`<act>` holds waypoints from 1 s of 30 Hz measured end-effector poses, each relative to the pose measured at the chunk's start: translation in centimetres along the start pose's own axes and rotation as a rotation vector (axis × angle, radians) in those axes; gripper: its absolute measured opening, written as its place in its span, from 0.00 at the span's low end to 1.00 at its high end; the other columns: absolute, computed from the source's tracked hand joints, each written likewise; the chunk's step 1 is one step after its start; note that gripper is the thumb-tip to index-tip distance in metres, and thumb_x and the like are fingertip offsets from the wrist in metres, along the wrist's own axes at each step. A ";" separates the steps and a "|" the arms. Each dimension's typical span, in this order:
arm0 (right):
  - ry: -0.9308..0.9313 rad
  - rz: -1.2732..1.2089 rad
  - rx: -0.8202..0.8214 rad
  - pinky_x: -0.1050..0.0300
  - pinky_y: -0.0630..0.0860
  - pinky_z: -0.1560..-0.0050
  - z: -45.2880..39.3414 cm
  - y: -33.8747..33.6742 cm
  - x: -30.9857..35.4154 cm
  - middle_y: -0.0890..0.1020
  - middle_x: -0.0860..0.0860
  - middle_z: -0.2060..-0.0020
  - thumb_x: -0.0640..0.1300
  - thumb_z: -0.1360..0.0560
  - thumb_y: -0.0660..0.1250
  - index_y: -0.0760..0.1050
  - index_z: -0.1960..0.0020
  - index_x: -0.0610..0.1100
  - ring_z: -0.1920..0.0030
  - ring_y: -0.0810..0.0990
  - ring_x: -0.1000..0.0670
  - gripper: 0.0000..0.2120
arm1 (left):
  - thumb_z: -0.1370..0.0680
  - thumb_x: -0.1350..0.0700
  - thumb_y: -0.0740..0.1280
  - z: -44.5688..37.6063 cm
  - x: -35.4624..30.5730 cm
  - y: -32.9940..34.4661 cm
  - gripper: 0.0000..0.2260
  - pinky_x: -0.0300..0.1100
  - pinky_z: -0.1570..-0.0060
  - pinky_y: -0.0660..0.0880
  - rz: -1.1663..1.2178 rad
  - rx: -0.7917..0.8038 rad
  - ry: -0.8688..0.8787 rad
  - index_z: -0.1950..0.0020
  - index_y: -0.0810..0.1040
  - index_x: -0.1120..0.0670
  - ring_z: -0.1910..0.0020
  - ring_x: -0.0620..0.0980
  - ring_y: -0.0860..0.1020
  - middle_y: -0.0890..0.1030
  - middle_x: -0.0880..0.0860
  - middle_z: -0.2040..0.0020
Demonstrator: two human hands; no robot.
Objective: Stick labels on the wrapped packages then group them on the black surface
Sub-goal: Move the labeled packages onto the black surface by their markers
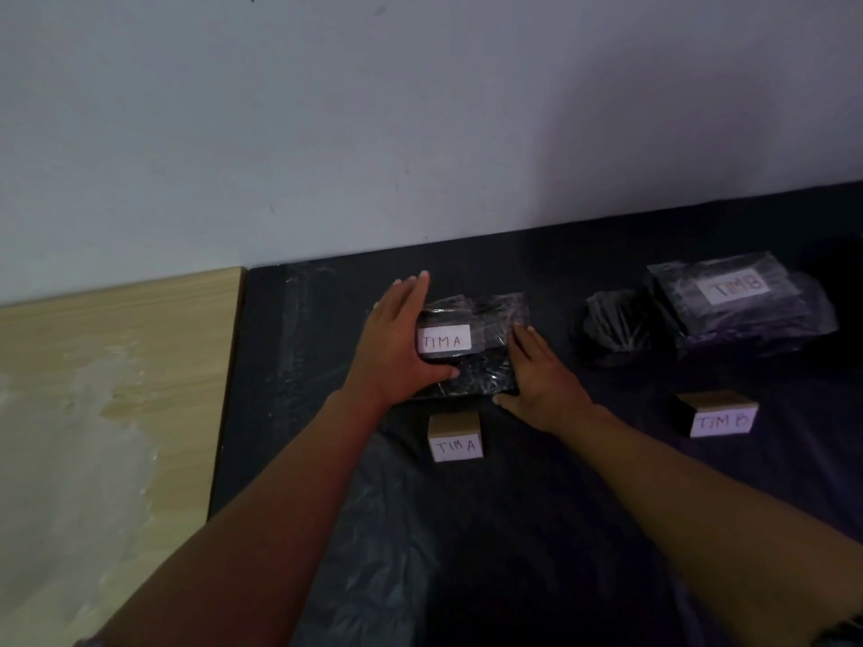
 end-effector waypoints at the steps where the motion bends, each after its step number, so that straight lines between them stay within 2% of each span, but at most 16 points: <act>1: 0.006 0.001 -0.005 0.54 0.46 0.22 0.0 0.0 -0.1 0.44 0.46 0.19 0.54 0.25 0.71 0.45 0.19 0.40 0.20 0.40 0.47 0.48 | 0.40 0.45 0.82 0.6 0.9 -0.2 0.59 0.50 0.24 0.54 0.027 -0.011 -0.049 0.19 0.48 0.52 0.22 0.52 0.52 0.56 0.53 0.20; 4: 0.003 -0.025 -0.041 0.53 0.51 0.22 0.2 0.0 -0.1 0.48 0.47 0.19 0.54 0.25 0.71 0.49 0.19 0.42 0.20 0.44 0.48 0.45 | 0.39 0.47 0.82 2.9 4.5 -0.1 0.60 0.47 0.25 0.56 0.063 -0.027 -0.201 0.19 0.47 0.54 0.22 0.53 0.52 0.56 0.55 0.21; 6: -0.016 -0.058 -0.058 0.50 0.58 0.22 0.4 0.1 0.1 0.52 0.49 0.20 0.52 0.25 0.72 0.53 0.20 0.43 0.20 0.48 0.49 0.43 | 0.39 0.47 0.82 4.3 7.0 0.9 0.56 0.49 0.25 0.58 0.017 0.006 -0.259 0.20 0.53 0.56 0.22 0.56 0.55 0.60 0.57 0.22; 9: -0.033 -0.079 -0.085 0.48 0.65 0.26 0.6 0.3 0.3 0.56 0.50 0.21 0.51 0.26 0.72 0.55 0.20 0.43 0.21 0.52 0.50 0.41 | 0.37 0.48 0.81 5.5 9.0 2.7 0.47 0.48 0.24 0.58 -0.019 0.069 -0.267 0.23 0.64 0.53 0.23 0.56 0.58 0.65 0.54 0.24; 13: -0.009 -0.083 -0.092 0.49 0.63 0.24 0.4 0.8 0.0 0.54 0.51 0.20 0.51 0.25 0.72 0.53 0.19 0.44 0.20 0.50 0.51 0.42 | 0.35 0.54 0.80 6.2 9.4 4.5 0.41 0.50 0.25 0.60 0.045 0.104 -0.268 0.25 0.67 0.51 0.22 0.56 0.57 0.63 0.52 0.23; 16: 0.019 -0.130 -0.082 0.51 0.60 0.23 0.3 1.2 -0.5 0.52 0.53 0.20 0.51 0.26 0.73 0.52 0.19 0.45 0.20 0.48 0.53 0.43 | 0.35 0.52 0.80 5.8 9.7 5.7 0.40 0.55 0.30 0.68 0.086 0.123 -0.244 0.26 0.69 0.51 0.24 0.56 0.62 0.61 0.51 0.22; 19: 0.023 -0.163 -0.066 0.51 0.57 0.22 -0.4 1.6 -1.0 0.53 0.53 0.20 0.50 0.26 0.74 0.56 0.20 0.45 0.20 0.48 0.54 0.42 | 0.32 0.52 0.78 5.4 10.3 6.7 0.38 0.54 0.33 0.71 0.116 0.104 -0.219 0.25 0.66 0.50 0.25 0.56 0.64 0.58 0.49 0.21; 22: 0.036 -0.188 -0.054 0.52 0.56 0.22 -1.2 1.6 -1.3 0.53 0.53 0.20 0.50 0.27 0.75 0.58 0.20 0.45 0.20 0.48 0.54 0.41 | 0.30 0.52 0.77 5.1 10.4 6.5 0.35 0.52 0.34 0.72 0.118 0.045 -0.183 0.25 0.68 0.51 0.25 0.56 0.65 0.57 0.49 0.21; 27: 0.047 -0.246 -0.077 0.54 0.58 0.22 -3.3 0.6 -1.4 0.57 0.53 0.20 0.47 0.29 0.77 0.62 0.22 0.47 0.21 0.55 0.53 0.40 | 0.31 0.53 0.78 2.7 11.3 6.0 0.33 0.49 0.32 0.70 0.140 0.053 -0.200 0.27 0.71 0.52 0.26 0.55 0.67 0.61 0.50 0.21; 30: 0.027 -0.274 -0.086 0.52 0.61 0.24 -5.0 -0.2 -1.3 0.61 0.53 0.22 0.46 0.30 0.78 0.65 0.23 0.47 0.22 0.60 0.52 0.39 | 0.33 0.52 0.79 1.0 12.0 5.4 0.33 0.48 0.32 0.70 0.148 0.048 -0.219 0.29 0.73 0.51 0.27 0.56 0.68 0.65 0.51 0.23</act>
Point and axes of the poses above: each hand's wrist, its own z-axis away from the middle knuckle, its own y-axis out of the palm, x = y × z, the point moved 10 cm from there along -z, towards the middle knuckle
